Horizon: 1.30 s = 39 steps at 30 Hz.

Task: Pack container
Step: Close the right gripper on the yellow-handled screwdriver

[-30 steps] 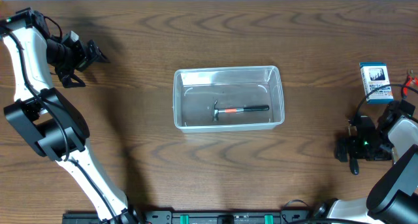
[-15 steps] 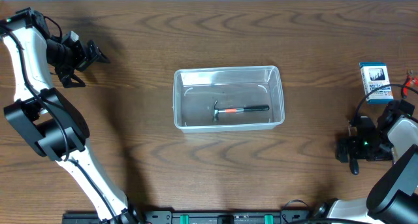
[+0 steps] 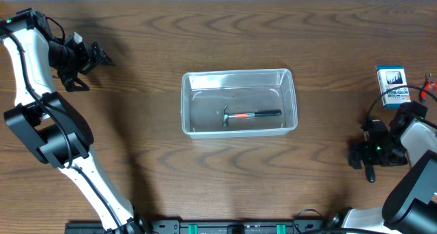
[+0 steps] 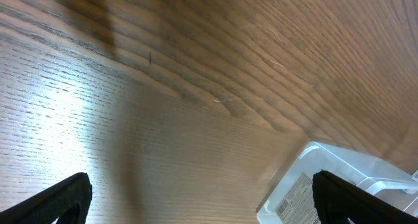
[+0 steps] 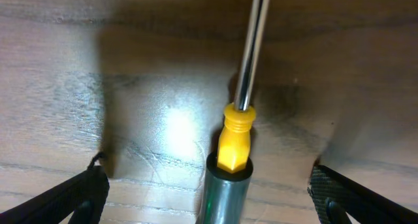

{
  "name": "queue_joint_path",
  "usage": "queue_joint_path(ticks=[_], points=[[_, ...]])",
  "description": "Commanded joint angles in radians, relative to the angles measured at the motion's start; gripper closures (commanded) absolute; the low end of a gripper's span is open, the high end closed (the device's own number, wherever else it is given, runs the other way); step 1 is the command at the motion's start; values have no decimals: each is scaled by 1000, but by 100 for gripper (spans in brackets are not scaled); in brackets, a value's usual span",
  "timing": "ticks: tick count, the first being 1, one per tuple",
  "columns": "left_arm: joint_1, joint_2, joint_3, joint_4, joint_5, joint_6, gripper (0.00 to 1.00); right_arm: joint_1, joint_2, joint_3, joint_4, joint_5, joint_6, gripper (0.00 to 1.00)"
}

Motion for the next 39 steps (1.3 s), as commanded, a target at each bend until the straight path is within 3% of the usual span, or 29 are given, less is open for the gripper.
queue_joint_path(ticks=[1, 25, 33, 39], points=[[4, -26, 19, -2, -5, -1, 2, 12, -14, -11, 5, 16, -8, 1], [4, -26, 19, -2, -5, -1, 2, 11, -14, -15, 11, 24, 4, 1], [4, -26, 19, -2, -5, -1, 2, 2, -14, -16, 13, 26, 37, 7], [4, -26, 19, -2, -5, -1, 2, -3, -14, -16, 15, 25, 37, 19]])
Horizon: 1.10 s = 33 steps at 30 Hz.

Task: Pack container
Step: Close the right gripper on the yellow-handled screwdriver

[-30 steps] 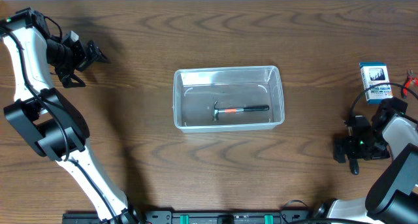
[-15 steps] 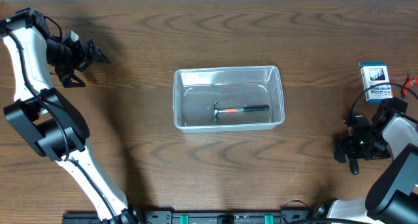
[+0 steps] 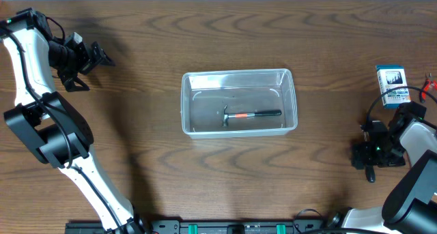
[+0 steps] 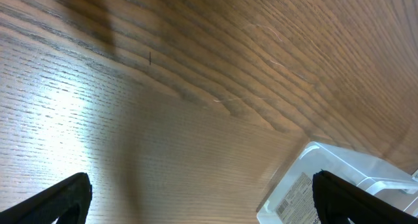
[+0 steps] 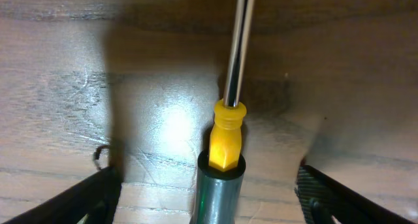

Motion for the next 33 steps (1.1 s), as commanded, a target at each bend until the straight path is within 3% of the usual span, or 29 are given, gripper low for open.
queue_joint_path(ticks=[1, 6, 12, 33], points=[[4, -26, 19, -2, -5, -1, 2, -5, -14, -12, 4, 0, 15, 21], [4, -26, 19, -2, -5, -1, 2, -6, -14, -12, 6, 1, 24, 28], [4, -26, 19, -2, -5, -1, 2, -20, -14, -12, 11, 1, 42, 44], [4, -26, 19, -2, -5, -1, 2, -20, -14, -12, 25, 1, 42, 82]])
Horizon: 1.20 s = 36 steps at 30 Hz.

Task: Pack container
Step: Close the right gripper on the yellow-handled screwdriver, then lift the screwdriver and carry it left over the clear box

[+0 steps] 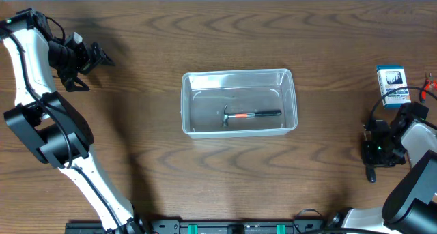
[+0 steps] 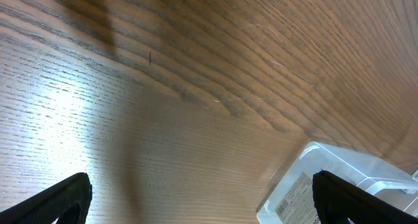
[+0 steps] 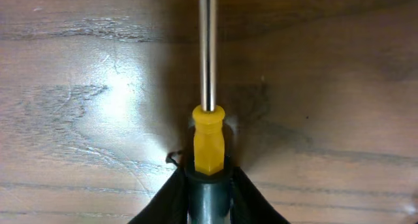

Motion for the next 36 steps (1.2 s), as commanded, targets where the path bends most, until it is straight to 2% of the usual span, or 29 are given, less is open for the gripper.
queue_joint_path(ticks=[1, 5, 10, 20, 29, 36], points=[[4, -26, 19, -2, -5, -1, 2, -6, -14, -12, 8, 3, 2, 84], [4, -26, 19, -2, -5, -1, 2, -6, -14, -9, 19, 3, 2, 92], [4, -26, 19, -2, -5, -1, 2, -1, -14, 48, 3, 3, 2, 93], [4, -26, 19, -2, -5, -1, 2, 111, -14, 373, -182, 4, -14, 98], [4, -26, 19, -2, -5, -1, 2, 401, -14, 694, -261, 3, -83, 94], [4, -26, 19, -2, -5, -1, 2, 693, -14, 793, -200, 3, -160, 92]])
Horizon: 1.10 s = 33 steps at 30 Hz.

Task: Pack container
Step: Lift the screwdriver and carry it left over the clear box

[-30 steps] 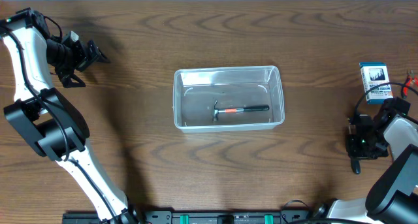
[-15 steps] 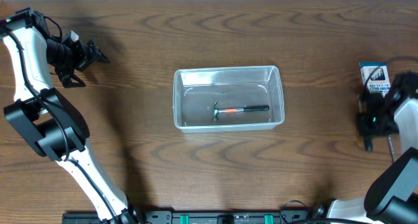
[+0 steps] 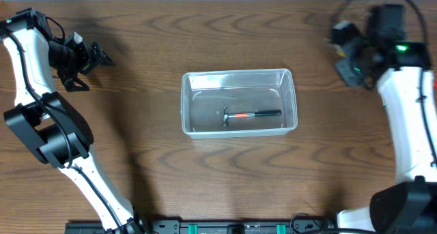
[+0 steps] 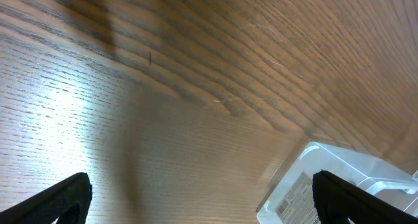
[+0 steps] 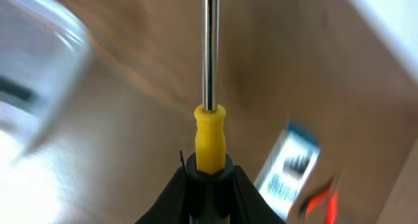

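A clear plastic container (image 3: pixel 186 101) sits mid-table with a small hammer (image 3: pixel 252 115) lying in it. My right gripper (image 3: pixel 349 56) hangs above the table's far right, beyond the container's right end. In the right wrist view this gripper (image 5: pixel 209 179) is shut on a screwdriver's handle. The yellow neck (image 5: pixel 209 136) and steel shaft (image 5: pixel 209 48) stick out ahead. My left gripper (image 3: pixel 92 56) is at the far left, open over bare wood (image 4: pixel 202 204). The container's labelled corner (image 4: pixel 307 188) shows beside one fingertip.
A blue-and-white box (image 5: pixel 287 162) and a red-handled item (image 5: pixel 320 198) lie on the wood below the right gripper, blurred. In the overhead view the right arm (image 3: pixel 403 104) covers that spot. The table's far edge runs close behind both grippers.
My right gripper, shut on the screwdriver low at the table's right edge, is now raised and far back near the container's right end, still holding it. The left arm has not moved.
My right gripper stood open around the screwdriver lying at the table's right edge, then a little closer in on it. Then it was shut on the handle. Now it holds the screwdriver up near the container. The left gripper stayed open throughout.
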{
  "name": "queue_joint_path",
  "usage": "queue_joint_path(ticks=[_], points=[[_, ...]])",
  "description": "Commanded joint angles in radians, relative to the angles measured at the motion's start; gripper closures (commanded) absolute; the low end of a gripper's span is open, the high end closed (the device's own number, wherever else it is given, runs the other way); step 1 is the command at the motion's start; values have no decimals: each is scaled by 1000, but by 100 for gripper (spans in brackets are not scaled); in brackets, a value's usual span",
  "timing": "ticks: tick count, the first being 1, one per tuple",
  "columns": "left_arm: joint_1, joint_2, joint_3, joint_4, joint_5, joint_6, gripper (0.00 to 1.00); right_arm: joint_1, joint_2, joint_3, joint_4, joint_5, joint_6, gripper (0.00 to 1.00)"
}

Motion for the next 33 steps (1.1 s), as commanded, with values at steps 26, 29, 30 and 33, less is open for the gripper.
queue_joint_path(ticks=[26, 29, 30, 33], points=[[4, -26, 19, -2, -5, -1, 2, 436, 134, 30, 78, -145, -314, 82], [4, -26, 19, -2, -5, -1, 2, 444, 177, 30, 41, -154, -319, 80], [4, -26, 19, -2, -5, -1, 2, 446, 190, 30, 36, -164, -319, 80], [4, -26, 19, -2, -5, -1, 2, 450, 224, 30, 32, -182, -322, 80]])
